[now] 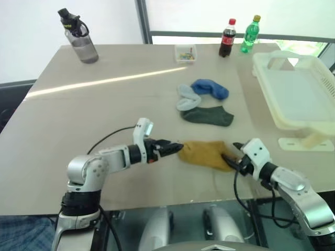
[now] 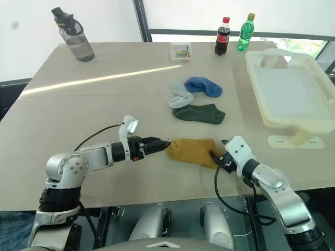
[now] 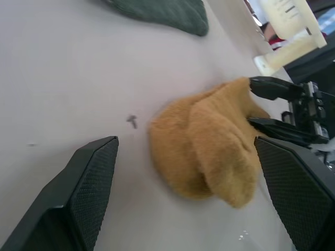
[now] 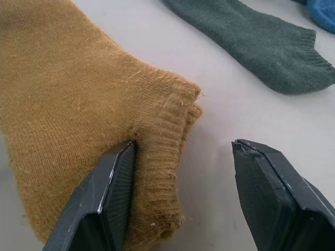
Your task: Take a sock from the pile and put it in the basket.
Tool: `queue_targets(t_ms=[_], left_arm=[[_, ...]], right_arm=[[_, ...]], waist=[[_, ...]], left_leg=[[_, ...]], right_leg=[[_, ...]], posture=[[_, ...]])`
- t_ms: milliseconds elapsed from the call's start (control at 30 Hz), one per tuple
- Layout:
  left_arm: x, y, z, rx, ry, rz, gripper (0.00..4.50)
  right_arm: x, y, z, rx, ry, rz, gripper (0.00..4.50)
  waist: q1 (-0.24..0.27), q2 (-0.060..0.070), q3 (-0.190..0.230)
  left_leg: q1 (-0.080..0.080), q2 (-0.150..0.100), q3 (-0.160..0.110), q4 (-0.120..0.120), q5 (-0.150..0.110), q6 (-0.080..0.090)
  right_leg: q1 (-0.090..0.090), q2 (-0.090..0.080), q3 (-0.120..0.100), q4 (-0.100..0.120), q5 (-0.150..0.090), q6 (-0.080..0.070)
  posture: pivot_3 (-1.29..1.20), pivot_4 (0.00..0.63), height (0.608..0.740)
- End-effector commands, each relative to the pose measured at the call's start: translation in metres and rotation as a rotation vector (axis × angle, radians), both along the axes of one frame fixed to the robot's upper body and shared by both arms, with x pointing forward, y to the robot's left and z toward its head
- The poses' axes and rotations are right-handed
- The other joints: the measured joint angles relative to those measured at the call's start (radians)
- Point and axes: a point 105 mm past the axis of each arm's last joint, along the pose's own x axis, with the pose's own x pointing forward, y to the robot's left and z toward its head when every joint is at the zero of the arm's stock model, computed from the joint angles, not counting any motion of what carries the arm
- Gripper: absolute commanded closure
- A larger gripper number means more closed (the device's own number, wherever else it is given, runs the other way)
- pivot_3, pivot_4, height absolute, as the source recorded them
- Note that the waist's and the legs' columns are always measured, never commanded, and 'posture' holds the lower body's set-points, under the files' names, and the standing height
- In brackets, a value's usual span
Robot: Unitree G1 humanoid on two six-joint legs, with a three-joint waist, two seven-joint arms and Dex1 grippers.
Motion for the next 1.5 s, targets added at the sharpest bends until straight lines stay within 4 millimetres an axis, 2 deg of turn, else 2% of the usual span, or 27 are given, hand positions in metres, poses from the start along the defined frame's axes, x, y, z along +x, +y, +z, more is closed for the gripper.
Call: queue_targets(t_ms=[33, 367, 567, 800, 1000, 1267, 1500], left_arm=[[-0.009, -0.010, -0.006, -0.029, 0.082, -0.058, 0.11], [-0.003, -0.021, 0.008, -0.155, 0.104, -0.074, 0.11], [-0.009, -0.029, 0.018, -0.229, 0.101, -0.139, 0.11], [-0.006, -0.030, 0.032, -0.275, 0.052, -0.154, 0.11], [-0.019, -0.034, 0.049, -0.349, -0.025, -0.261, 0.11], [-0.015, -0.050, 0.044, -0.349, -0.026, -0.320, 0.11], [-0.007, -0.068, 0.033, -0.342, -0.014, -0.355, 0.11]], right_arm=[[0.001, 0.003, 0.003, 0.001, -0.009, 0.013, 1.49], [0.003, 0.004, 0.005, 0.003, -0.018, 0.008, 1.49], [0.005, 0.006, 0.006, 0.005, -0.024, 0.010, 1.49], [0.006, 0.007, 0.006, 0.005, -0.030, 0.011, 1.49], [0.007, 0.008, 0.007, 0.004, -0.035, 0.010, 1.49], [0.010, 0.013, 0.011, -0.001, -0.050, 0.019, 1.49], [0.013, 0.019, 0.022, 0.005, -0.082, 0.038, 1.49]], waist=[[-0.001, 0.000, 0.000], [-0.001, 0.000, 0.000], [-0.002, 0.000, 0.000], [-0.001, 0.000, 0.000], [-0.002, 0.000, 0.000], [-0.002, 0.000, 0.000], [-0.001, 0.000, 0.000]], left_leg=[[0.000, 0.000, 0.000, 0.000, 0.000, 0.000], [0.000, 0.000, 0.000, 0.000, 0.000, 0.000], [0.000, 0.000, 0.000, 0.000, 0.000, 0.000], [0.000, 0.000, 0.000, 0.000, 0.000, 0.000], [-0.001, 0.000, 0.000, -0.001, 0.000, 0.000], [-0.001, 0.000, 0.000, -0.001, 0.000, 0.000], [-0.001, 0.000, 0.000, -0.001, 0.000, 0.000]], right_leg=[[0.000, 0.000, 0.000, 0.000, 0.000, 0.000], [0.000, 0.000, 0.000, 0.000, 0.000, 0.000], [0.000, 0.000, 0.000, 0.000, 0.000, 0.000], [0.000, 0.000, 0.000, 0.000, 0.000, 0.000], [-0.001, 0.000, 0.000, -0.001, 0.000, -0.001], [-0.001, 0.000, 0.000, -0.001, -0.001, -0.001], [-0.001, 0.000, 0.000, -0.001, -0.001, -0.001]], posture=[[0.00, 0.150, 0.740], [0.00, 0.150, 0.740], [0.00, 0.150, 0.740], [0.00, 0.150, 0.740], [0.00, 0.150, 0.740], [0.00, 0.150, 0.740], [0.00, 0.150, 0.740]])
